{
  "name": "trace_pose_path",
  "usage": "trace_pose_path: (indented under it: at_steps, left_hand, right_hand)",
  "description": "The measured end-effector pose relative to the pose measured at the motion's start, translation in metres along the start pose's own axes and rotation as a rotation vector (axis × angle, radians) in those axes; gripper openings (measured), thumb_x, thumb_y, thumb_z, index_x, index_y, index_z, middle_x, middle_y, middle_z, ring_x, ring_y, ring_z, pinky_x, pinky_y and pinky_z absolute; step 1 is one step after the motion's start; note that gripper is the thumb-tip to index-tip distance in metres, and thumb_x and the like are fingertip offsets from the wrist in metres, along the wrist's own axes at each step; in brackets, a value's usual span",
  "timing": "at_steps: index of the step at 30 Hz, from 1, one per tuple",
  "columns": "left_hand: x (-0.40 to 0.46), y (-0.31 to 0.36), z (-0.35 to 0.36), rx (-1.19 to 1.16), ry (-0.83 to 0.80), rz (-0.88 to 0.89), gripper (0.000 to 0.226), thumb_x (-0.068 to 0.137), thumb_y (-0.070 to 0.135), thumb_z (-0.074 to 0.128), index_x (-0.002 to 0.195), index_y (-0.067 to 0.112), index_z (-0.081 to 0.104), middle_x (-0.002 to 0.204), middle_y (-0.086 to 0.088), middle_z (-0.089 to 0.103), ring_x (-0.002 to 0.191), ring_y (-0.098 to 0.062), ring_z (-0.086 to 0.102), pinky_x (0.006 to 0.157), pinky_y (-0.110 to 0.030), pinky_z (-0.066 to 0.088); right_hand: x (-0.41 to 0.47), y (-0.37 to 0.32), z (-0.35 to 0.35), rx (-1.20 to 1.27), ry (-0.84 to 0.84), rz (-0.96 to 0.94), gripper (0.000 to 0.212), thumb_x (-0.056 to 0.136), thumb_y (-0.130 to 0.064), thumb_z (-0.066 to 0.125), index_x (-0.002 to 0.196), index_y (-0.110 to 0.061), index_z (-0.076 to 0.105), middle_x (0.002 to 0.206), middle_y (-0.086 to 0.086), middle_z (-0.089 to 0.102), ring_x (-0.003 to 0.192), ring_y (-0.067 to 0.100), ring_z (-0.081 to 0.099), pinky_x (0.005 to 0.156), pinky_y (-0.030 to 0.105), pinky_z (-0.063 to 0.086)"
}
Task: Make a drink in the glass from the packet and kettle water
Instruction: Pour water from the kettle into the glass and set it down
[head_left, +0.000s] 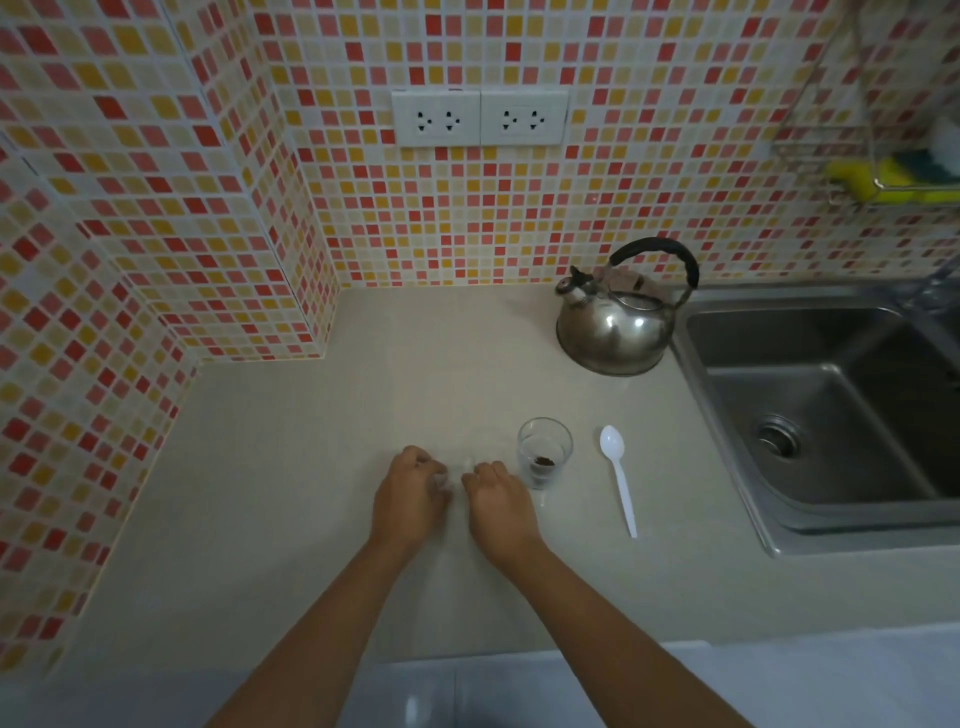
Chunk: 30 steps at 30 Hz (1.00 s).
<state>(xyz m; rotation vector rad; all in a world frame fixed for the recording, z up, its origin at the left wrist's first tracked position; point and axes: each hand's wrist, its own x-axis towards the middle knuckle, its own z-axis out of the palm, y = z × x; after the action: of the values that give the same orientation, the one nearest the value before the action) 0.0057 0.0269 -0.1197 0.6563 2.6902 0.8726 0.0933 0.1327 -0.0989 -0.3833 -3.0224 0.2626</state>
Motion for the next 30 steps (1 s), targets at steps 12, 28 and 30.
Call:
trace_pose_path:
  at_steps: [12, 28, 30]
  left_hand:
    - [0.039, 0.071, -0.034, -0.170, 0.209, 0.289, 0.017, 0.078, 0.014, 0.075, 0.095, 0.013, 0.073, 0.096, -0.003, 0.060, 0.090, -0.022, 0.060, 0.079, -0.035, 0.053]
    - [0.187, 0.222, 0.005, -0.119, 0.099, 0.270, 0.030, 0.088, 0.016, 0.064, 0.117, 0.011, 0.067, 0.116, -0.010, 0.064, 0.102, -0.027, 0.063, 0.088, -0.033, 0.049]
    - [0.207, 0.233, 0.011, -0.125, 0.097, 0.263, 0.027, 0.088, 0.012, 0.062, 0.115, 0.009, 0.068, 0.115, -0.013, 0.064, 0.100, -0.029, 0.064, 0.087, -0.034, 0.049]
  right_hand:
    - [-0.006, 0.059, -0.085, 0.177, 0.519, 0.170, 0.023, 0.067, -0.009, 0.079, 0.089, -0.008, 0.074, 0.086, 0.008, 0.073, 0.077, 0.028, 0.068, 0.063, 0.031, 0.056]
    - [0.128, 0.246, -0.145, 0.116, 0.381, 0.422, 0.046, 0.082, -0.025, 0.068, 0.125, -0.014, 0.056, 0.126, 0.010, 0.056, 0.116, 0.028, 0.051, 0.092, 0.039, 0.050]
    - [0.148, 0.261, -0.146, 0.089, 0.366, 0.396, 0.046, 0.084, -0.023, 0.066, 0.127, -0.012, 0.054, 0.131, 0.012, 0.053, 0.122, 0.029, 0.047, 0.095, 0.042, 0.049]
